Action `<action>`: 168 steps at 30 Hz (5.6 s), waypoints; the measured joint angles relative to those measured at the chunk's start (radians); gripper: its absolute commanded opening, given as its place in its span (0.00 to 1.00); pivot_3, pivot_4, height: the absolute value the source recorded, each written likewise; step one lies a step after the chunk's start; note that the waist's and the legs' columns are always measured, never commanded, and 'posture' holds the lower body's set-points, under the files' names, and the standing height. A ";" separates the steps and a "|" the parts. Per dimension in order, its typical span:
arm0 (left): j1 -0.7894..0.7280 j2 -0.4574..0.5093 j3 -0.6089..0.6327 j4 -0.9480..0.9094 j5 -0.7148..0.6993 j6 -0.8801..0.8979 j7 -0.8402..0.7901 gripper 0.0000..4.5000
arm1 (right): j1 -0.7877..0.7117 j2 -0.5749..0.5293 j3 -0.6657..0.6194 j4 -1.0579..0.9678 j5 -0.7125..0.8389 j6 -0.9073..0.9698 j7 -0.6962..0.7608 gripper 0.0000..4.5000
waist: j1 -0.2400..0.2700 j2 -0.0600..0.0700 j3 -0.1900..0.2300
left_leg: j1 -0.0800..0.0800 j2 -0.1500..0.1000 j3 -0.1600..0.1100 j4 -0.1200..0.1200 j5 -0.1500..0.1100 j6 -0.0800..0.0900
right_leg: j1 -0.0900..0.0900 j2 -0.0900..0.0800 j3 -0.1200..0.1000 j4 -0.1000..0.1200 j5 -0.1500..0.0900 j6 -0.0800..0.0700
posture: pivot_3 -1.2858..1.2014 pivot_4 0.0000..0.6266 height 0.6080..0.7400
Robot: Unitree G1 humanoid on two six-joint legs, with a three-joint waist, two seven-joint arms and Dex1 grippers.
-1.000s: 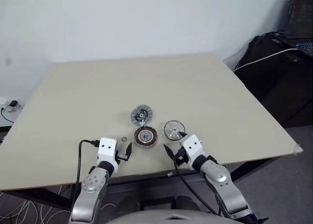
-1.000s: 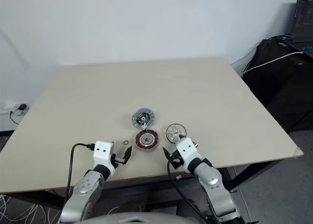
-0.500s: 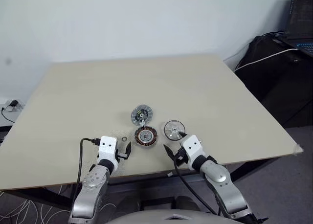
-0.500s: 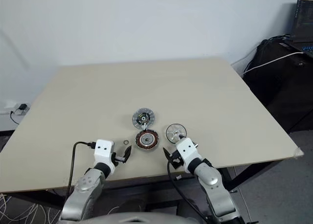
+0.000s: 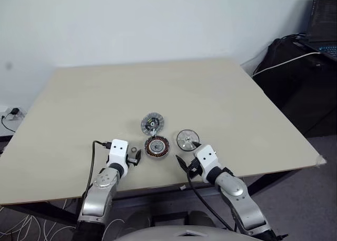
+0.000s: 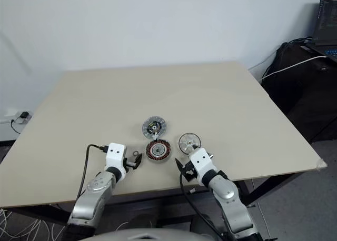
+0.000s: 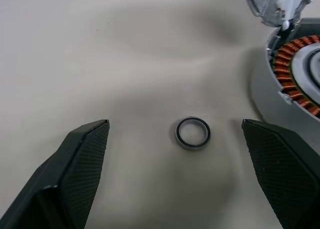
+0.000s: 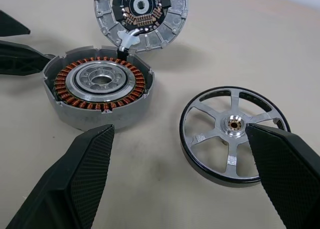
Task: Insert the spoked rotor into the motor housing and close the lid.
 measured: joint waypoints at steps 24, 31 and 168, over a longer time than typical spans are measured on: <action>-0.101 -0.012 -0.013 0.151 0.010 -0.032 -0.040 0.58 | -0.004 0.003 0.000 0.000 0.001 0.000 0.004 1.00 | 0.002 0.001 -0.002 | 0.002 0.000 0.000 0.000 0.001 0.000 | 0.002 0.000 0.000 0.000 0.000 0.001 | 0.52 0.00 1.00; -0.098 -0.014 -0.015 0.151 0.010 -0.030 -0.043 0.15 | -0.005 0.003 0.000 0.000 0.001 0.000 0.005 1.00 | -0.001 0.001 -0.003 | 0.003 0.000 0.000 0.000 0.001 -0.001 | 0.002 0.000 0.000 0.001 0.000 0.001 | 0.52 0.00 1.00; 0.241 0.030 -0.068 -0.099 -0.041 -0.183 -0.148 0.00 | -0.439 0.237 0.163 0.206 0.123 0.584 0.081 0.01 | -0.032 0.001 0.000 | 0.000 0.000 -0.001 -0.003 0.000 -0.002 | -0.002 0.000 -0.001 0.001 0.003 -0.006 | 0.52 0.00 1.00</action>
